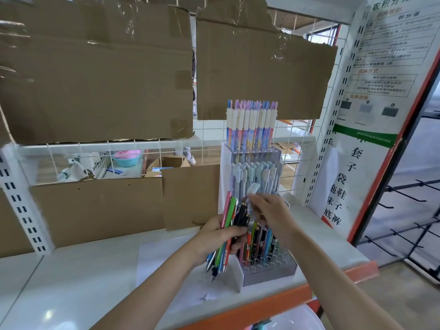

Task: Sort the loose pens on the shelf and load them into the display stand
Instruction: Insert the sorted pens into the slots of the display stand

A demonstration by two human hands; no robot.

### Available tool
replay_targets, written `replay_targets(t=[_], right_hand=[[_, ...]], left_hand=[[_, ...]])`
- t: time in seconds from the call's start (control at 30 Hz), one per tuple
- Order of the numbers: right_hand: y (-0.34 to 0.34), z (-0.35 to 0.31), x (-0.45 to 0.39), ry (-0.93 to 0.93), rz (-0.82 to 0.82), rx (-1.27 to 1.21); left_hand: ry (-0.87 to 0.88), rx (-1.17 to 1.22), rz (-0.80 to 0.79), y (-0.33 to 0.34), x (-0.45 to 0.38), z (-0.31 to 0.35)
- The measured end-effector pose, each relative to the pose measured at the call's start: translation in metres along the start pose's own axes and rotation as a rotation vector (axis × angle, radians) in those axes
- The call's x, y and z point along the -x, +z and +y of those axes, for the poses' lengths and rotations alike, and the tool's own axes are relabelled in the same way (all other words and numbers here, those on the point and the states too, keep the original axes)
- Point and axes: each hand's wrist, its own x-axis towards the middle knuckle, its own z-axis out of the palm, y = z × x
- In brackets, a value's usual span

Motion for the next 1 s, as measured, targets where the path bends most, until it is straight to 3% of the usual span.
replay_targets(t=[0.17, 0.3, 0.4, 0.5, 0.6, 0.7, 0.77, 0.9, 1.0], right_hand=[[-0.036, -0.015, -0.021, -0.095, 0.287, -0.049], [-0.068, -0.017, -0.040, -0.197, 0.448, 0.381], [-0.068, -0.015, -0.049, -0.203, 0.449, 0.602], [-0.063, -0.019, -0.059, -0.207, 0.423, 0.632], [-0.059, -0.023, -0.068, -0.152, 0.412, 0.571], [-0.056, -0.004, -0.076, 0.038, 0.368, 0.407], [-0.053, 0.010, -0.077, 0.120, 0.365, 0.427], [-0.052, 0.009, -0.072, 0.128, 0.386, 0.289], [-0.054, 0.010, -0.067, 0.074, 0.351, 0.469]], left_hand=[[-0.057, -0.024, 0.056, -0.005, -0.008, 0.003], [-0.028, -0.043, 0.100, -0.017, -0.006, -0.008], [-0.010, -0.003, 0.121, -0.019, -0.005, -0.014], [-0.006, -0.001, 0.128, -0.019, -0.005, -0.017], [-0.005, 0.019, 0.143, -0.020, -0.004, -0.017], [-0.003, 0.027, 0.155, -0.021, -0.003, -0.018], [-0.006, 0.013, 0.157, -0.022, -0.003, -0.020], [-0.006, -0.007, 0.168, -0.022, -0.002, -0.023], [0.004, -0.023, 0.170, -0.019, 0.000, -0.024]])
